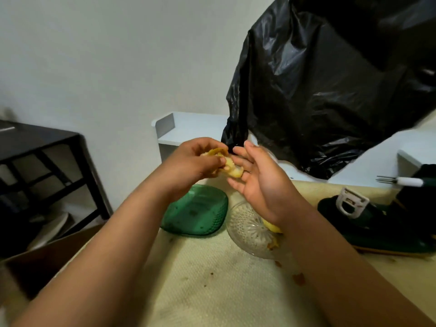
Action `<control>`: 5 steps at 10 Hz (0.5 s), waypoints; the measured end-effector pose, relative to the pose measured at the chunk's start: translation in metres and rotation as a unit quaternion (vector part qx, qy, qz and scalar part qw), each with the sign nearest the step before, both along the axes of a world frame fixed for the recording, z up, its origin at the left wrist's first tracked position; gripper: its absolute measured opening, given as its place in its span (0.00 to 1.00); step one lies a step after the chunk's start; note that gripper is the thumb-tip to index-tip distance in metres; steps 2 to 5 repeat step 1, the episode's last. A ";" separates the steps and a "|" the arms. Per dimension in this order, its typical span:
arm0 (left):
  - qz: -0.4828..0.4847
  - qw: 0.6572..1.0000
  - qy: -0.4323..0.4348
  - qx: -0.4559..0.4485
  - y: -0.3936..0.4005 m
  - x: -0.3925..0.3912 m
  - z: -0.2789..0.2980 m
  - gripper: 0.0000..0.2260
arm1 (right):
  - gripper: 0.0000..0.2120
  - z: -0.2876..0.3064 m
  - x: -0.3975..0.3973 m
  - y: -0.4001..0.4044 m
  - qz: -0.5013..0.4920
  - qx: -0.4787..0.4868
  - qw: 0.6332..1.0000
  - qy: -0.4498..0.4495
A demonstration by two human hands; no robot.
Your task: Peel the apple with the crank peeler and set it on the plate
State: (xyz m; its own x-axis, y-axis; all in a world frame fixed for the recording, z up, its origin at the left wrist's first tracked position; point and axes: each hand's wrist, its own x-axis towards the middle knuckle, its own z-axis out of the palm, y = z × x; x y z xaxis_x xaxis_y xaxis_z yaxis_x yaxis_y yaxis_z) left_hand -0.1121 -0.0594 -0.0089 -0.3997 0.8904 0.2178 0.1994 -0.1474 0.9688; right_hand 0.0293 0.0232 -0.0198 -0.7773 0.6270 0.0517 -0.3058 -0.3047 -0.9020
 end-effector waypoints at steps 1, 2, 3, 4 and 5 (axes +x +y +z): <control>0.004 0.985 0.121 -0.123 -0.019 -0.012 0.006 0.12 | 0.09 -0.004 -0.005 -0.010 0.015 0.076 0.996 -0.051; 0.004 0.985 0.121 -0.123 -0.019 -0.012 0.006 0.12 | 0.09 -0.004 -0.005 -0.010 0.015 0.076 0.996 -0.051; 0.004 0.985 0.121 -0.123 -0.019 -0.012 0.006 0.12 | 0.09 -0.004 -0.005 -0.010 0.015 0.076 0.996 -0.051; 0.004 0.985 0.121 -0.123 -0.019 -0.012 0.006 0.12 | 0.09 -0.004 -0.005 -0.010 0.015 0.076 0.996 -0.051; 0.004 0.985 0.121 -0.123 -0.019 -0.012 0.006 0.12 | 0.09 -0.004 -0.005 -0.010 0.015 0.076 0.996 -0.051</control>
